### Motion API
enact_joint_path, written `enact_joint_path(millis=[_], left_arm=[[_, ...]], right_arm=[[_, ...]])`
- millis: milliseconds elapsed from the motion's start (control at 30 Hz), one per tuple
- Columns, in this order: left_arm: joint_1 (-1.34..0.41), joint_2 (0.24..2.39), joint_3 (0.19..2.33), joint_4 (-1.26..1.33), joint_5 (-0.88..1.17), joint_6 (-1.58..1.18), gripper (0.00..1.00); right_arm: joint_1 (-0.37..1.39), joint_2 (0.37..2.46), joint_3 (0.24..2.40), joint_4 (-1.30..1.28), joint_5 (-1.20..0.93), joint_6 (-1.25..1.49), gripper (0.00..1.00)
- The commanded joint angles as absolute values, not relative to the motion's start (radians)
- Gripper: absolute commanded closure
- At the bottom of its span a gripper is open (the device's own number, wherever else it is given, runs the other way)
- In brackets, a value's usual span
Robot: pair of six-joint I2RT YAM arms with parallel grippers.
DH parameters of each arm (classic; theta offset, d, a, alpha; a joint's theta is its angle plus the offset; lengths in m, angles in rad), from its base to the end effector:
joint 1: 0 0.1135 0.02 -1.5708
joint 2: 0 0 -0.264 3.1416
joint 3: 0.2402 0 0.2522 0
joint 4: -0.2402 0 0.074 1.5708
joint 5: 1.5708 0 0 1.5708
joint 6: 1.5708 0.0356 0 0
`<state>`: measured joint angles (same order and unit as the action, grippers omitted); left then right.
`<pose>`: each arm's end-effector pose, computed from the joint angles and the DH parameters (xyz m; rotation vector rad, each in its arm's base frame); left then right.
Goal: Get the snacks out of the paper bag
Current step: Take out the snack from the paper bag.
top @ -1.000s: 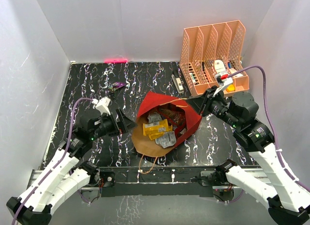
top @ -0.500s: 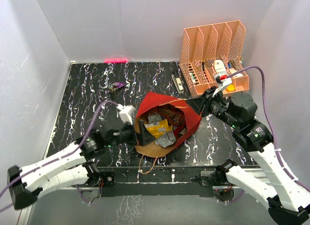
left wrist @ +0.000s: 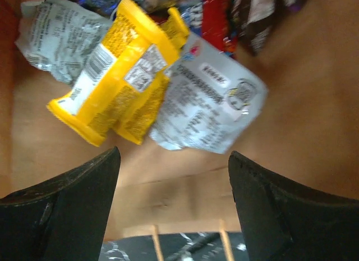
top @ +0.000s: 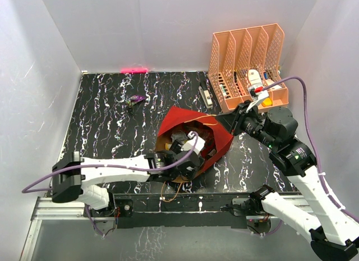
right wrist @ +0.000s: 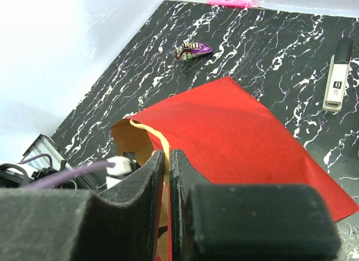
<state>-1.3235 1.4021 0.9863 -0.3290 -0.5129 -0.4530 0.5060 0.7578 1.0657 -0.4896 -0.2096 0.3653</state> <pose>0.0907 -0.2878 0.2585 0.7033 2.1162 -0.3869 0.1281 0.0794 0.4067 -0.2860 1.7983 0.8106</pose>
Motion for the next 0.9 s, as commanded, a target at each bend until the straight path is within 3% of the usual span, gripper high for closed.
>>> enact_joint_path(millis=[0,433,667,867], left_arm=[[-1.323,1.464,1.021,-0.37,-0.693,-0.231,0.26],[-1.151,1.526,0.972,-0.096,-0.469,-0.112,0.27],[-1.112,1.622,1.04,-0.119,-0.418,-0.119,0.26],[-1.094,1.687,1.069,-0.133,-0.446,-0.121,0.2]], right_arm=[[0.508,0.736,1.108,-0.443,-0.187,0.355,0.88],[0.508,0.736,1.114,-0.44,-0.193,0.361,0.88],[0.508,0.739,1.122,-0.449,-0.192,0.358,0.88],[0.508,0.73,1.112,-0.447,-0.189,0.359,0.88]])
